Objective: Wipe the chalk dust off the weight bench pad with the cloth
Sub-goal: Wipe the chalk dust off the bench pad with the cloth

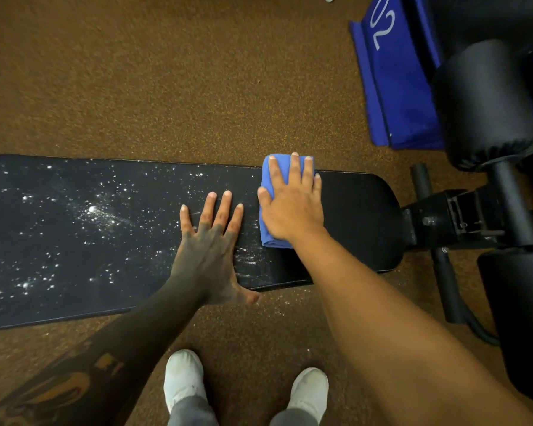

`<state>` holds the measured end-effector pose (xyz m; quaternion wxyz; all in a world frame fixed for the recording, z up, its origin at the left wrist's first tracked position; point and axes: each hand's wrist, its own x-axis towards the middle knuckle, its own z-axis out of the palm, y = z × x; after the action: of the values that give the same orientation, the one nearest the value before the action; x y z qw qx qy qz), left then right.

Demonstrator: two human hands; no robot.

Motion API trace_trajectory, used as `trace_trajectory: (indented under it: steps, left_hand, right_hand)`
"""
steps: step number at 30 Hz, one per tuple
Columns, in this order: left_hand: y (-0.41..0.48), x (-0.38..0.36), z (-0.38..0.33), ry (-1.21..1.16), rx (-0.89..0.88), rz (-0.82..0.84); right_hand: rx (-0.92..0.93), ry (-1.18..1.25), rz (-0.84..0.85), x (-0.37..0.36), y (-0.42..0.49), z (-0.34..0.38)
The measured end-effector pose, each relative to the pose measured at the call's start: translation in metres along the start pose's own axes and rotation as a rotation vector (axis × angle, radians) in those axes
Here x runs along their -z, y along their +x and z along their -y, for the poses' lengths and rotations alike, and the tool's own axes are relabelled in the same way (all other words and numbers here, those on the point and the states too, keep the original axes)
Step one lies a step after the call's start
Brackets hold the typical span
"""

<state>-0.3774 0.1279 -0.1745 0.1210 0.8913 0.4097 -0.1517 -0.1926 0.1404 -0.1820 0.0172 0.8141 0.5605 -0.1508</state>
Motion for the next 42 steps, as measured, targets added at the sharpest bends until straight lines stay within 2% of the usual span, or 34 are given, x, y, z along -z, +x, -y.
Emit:
trace_trajectory:
  steps: [9, 19, 28, 37, 42]
  left_hand:
    - [-0.005, -0.002, 0.006, 0.011, 0.004, -0.016]
    - [-0.003, -0.002, 0.007, 0.012, 0.007, -0.004]
    - [-0.004, -0.001, 0.007, 0.006, 0.010, -0.006]
    - [-0.005, -0.001, 0.008, -0.004, 0.018, -0.020]
    - [-0.013, -0.004, 0.016, 0.006, 0.041, -0.024]
  right_hand:
    - [0.041, -0.001, 0.028, -0.011, -0.079, -0.006]
    - [-0.013, -0.013, 0.006, 0.000, 0.003, 0.013]
    - [0.122, -0.051, 0.042, -0.012, -0.070, 0.003]
    - [0.012, -0.008, 0.008, -0.003, 0.002, 0.024]
    - [0.068, 0.005, -0.013, -0.009, -0.028, 0.034]
